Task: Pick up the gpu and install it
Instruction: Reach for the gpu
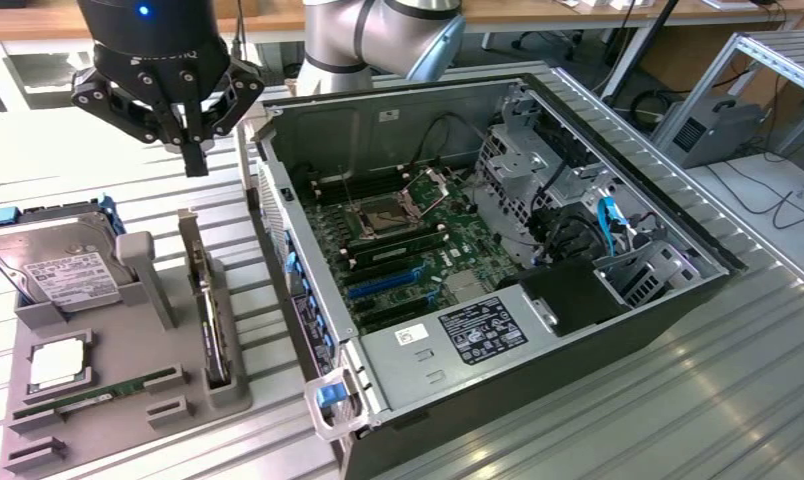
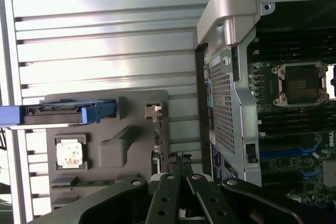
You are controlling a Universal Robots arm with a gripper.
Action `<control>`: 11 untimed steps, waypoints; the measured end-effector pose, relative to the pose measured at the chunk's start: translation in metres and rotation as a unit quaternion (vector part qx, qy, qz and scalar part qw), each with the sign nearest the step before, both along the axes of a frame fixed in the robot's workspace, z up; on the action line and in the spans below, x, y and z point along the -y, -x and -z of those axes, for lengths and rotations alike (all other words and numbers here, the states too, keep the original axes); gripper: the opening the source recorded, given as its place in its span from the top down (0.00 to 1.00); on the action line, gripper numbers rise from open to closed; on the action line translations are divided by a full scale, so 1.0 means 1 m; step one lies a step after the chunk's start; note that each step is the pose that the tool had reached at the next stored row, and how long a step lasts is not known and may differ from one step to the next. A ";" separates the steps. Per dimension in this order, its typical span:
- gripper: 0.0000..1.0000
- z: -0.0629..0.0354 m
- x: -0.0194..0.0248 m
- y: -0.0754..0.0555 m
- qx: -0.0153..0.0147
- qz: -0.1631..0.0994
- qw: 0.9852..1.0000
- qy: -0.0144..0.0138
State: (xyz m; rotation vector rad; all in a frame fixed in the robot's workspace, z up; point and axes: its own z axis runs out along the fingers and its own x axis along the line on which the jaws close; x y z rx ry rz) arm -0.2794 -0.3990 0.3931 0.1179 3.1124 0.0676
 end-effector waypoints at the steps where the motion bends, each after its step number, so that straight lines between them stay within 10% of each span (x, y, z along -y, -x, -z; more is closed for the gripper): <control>1: 0.89 0.0000 0.0000 0.001 0.000 0.000 1.000 0.000; 11: 0.89 0.0000 0.0005 0.003 0.000 0.000 1.000 0.000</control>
